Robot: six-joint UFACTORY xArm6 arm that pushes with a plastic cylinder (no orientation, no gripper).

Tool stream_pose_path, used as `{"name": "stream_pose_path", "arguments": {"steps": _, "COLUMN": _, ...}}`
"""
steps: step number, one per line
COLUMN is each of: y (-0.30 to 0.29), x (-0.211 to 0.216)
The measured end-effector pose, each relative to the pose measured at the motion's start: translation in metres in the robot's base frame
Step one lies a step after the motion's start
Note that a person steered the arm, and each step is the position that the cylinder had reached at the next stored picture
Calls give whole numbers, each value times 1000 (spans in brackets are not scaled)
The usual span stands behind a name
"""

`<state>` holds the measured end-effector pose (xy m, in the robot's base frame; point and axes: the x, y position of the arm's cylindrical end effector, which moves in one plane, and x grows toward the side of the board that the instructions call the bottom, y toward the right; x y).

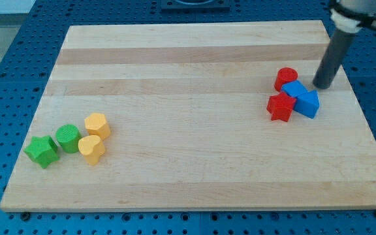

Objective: Push the yellow hexagon towards center of the board

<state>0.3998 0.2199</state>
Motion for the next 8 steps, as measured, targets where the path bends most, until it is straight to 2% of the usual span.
{"name": "stream_pose_path", "arguments": {"steps": 1, "y": -91, "x": 6}}
{"name": "stream_pose_path", "arguments": {"steps": 2, "y": -142, "x": 6}}
{"name": "stream_pose_path", "arguments": {"steps": 5, "y": -136, "x": -1}}
{"name": "stream_pose_path", "arguments": {"steps": 7, "y": -250, "x": -40}}
{"name": "stream_pose_path", "arguments": {"steps": 8, "y": -267, "x": -46}}
